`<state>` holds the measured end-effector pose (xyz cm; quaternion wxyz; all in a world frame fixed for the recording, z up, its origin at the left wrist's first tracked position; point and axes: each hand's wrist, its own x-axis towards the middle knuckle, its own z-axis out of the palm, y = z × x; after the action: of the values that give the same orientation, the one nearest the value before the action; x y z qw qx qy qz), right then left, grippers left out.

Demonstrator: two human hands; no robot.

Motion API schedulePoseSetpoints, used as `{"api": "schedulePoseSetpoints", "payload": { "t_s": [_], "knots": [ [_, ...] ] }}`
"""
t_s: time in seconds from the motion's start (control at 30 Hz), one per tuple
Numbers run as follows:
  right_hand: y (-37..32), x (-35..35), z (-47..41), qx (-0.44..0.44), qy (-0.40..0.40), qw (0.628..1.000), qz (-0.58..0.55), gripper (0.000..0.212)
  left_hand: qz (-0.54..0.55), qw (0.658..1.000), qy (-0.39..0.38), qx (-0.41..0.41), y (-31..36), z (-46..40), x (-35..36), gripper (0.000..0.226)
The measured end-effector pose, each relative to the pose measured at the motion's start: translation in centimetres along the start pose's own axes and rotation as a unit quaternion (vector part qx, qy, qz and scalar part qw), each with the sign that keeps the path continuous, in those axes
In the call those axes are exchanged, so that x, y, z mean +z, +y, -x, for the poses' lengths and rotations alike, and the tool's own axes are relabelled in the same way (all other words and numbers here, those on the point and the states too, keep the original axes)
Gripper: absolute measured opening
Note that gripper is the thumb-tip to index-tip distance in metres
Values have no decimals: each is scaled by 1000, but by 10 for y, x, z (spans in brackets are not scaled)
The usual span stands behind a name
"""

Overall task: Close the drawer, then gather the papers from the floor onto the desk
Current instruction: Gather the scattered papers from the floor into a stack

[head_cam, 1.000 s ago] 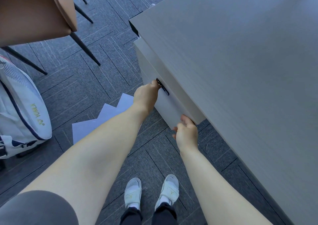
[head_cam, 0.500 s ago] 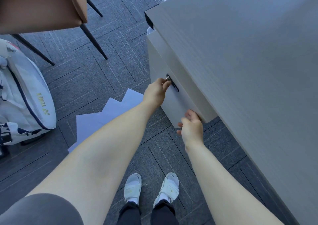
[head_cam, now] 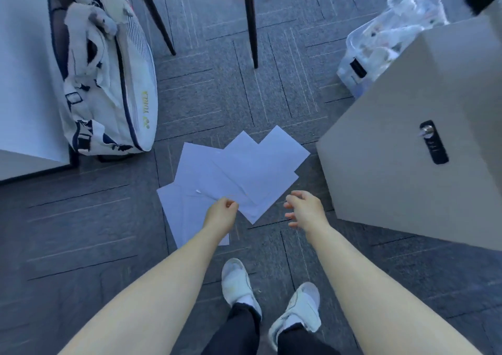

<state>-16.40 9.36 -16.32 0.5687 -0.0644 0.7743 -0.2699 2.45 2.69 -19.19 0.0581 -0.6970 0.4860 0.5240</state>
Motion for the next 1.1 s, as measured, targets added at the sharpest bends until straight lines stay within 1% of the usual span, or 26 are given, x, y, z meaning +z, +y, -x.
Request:
{"api": "schedulePoseSetpoints", "payload": {
  "t_s": [0.1, 0.17, 0.23, 0.27, 0.3, 0.37, 0.4, 0.47, 0.53, 0.57, 0.63, 0.7, 0.77, 0.8, 0.83, 0.87, 0.9, 0.93, 0.97, 1.03, 1.07, 1.1],
  "knots": [
    [40, 49, -85, 28, -29, 996, 80, 53, 94, 991, 29, -87, -60, -74, 2, 13],
    [65, 72, -140, 26, -50, 983, 173, 59, 130, 982, 34, -131, -99, -123, 14, 20],
    [85, 87, -198, 5, -50, 963, 264, 61, 143, 979, 38, -143, -129, -173, 30, 33],
    [92, 92, -227, -14, -40, 952, 302, 59, 149, 977, 45, -145, -140, -199, 37, 42],
    [97, 97, -257, -38, -27, 940, 339, 57, 157, 974, 59, -150, -150, -224, 43, 45],
    [99, 104, -316, -75, 5, 907, 413, 63, 209, 959, 85, -170, -166, -274, 53, 37],
    [96, 107, -342, -89, 20, 893, 441, 69, 251, 945, 88, -191, -170, -294, 58, 40],
    [86, 112, -386, -122, 56, 875, 464, 79, 330, 913, 85, -223, -174, -325, 69, 48],
    [72, 118, -421, -145, 102, 859, 480, 85, 384, 887, 113, -231, -181, -352, 80, 47],
    [66, 121, -434, -146, 124, 853, 486, 88, 405, 875, 127, -232, -183, -363, 85, 45],
    [58, 126, -453, -137, 158, 848, 488, 88, 449, 854, 136, -227, -184, -378, 95, 33],
    [52, 127, -464, -125, 164, 843, 496, 77, 473, 843, 143, -213, -182, -389, 104, 19],
    [49, 125, -466, -138, 134, 833, 518, 54, 468, 850, 158, -184, -180, -394, 111, 12],
    [49, 125, -465, -159, 104, 829, 526, 40, 458, 857, 167, -164, -178, -395, 113, 13],
    [51, 127, -462, -183, 68, 825, 530, 30, 444, 866, 176, -148, -177, -395, 114, 10],
    [53, 128, -459, -205, 37, 819, 534, 26, 427, 873, 190, -141, -176, -393, 113, 8],
    [57, 130, -458, -225, 17, 809, 543, 24, 408, 876, 213, -142, -178, -393, 112, 17],
    [60, 131, -457, -246, 7, 796, 553, 23, 392, 876, 239, -149, -181, -392, 112, 28],
    [62, 134, -457, -262, 7, 791, 552, 27, 380, 872, 265, -158, -183, -389, 110, 39],
    [64, 146, -453, -266, 29, 808, 525, 51, 373, 867, 274, -183, -189, -386, 109, 52],
    [64, 154, -451, -258, 45, 819, 510, 59, 378, 868, 263, -185, -190, -384, 109, 54],
    [64, 164, -449, -246, 57, 829, 499, 62, 388, 869, 251, -177, -191, -384, 109, 53]
  ]
}}
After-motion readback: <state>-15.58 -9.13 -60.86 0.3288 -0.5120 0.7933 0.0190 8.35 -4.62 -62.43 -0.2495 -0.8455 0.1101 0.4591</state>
